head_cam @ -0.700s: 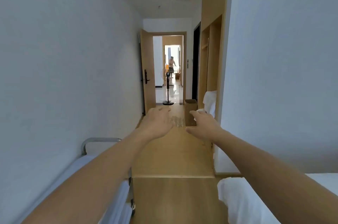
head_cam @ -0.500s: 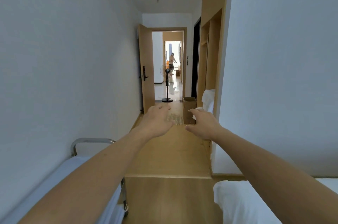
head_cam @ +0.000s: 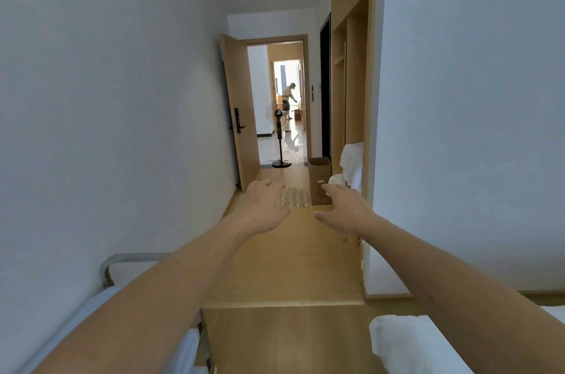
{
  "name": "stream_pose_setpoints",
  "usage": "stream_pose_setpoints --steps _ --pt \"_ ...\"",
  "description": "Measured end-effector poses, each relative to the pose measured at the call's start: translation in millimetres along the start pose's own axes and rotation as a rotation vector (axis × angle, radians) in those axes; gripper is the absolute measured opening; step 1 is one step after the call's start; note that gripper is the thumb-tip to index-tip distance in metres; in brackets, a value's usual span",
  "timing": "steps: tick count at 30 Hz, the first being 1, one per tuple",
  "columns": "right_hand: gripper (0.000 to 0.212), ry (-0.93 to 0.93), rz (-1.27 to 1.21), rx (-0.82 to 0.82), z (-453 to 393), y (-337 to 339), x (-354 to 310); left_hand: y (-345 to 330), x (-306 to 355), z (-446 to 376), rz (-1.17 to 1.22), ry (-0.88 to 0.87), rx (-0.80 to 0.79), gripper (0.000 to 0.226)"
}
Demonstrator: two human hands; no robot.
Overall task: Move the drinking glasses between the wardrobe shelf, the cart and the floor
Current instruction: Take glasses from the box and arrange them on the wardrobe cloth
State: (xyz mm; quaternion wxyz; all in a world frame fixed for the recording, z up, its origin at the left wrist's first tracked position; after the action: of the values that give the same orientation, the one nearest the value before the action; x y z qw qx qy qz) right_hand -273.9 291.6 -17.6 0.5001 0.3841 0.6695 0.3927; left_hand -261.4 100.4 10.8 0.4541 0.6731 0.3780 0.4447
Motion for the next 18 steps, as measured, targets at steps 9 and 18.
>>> stream_pose_setpoints --steps 9,18 --pt "0.078 -0.017 0.037 0.002 -113.7 -15.6 -9.7 5.5 -59.9 -111.3 0.029 -0.066 0.025 0.065" --pt "0.073 -0.037 0.013 0.033 -230.6 -40.6 -34.3 5.8 -137.7 -215.4 0.057 -0.12 0.013 0.064"
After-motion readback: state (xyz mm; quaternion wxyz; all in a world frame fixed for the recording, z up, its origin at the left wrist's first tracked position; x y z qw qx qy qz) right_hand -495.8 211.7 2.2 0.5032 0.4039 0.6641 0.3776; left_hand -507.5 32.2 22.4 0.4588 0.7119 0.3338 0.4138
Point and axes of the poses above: each hand's wrist, its own z-axis away from the middle knuckle, its own y-axis out of the back of the hand, x = y × z, the point moved 7 cm from there along -z, towards the middle knuckle, and after that the axes turned 6 degrees about -x, right-handed, at the moved point
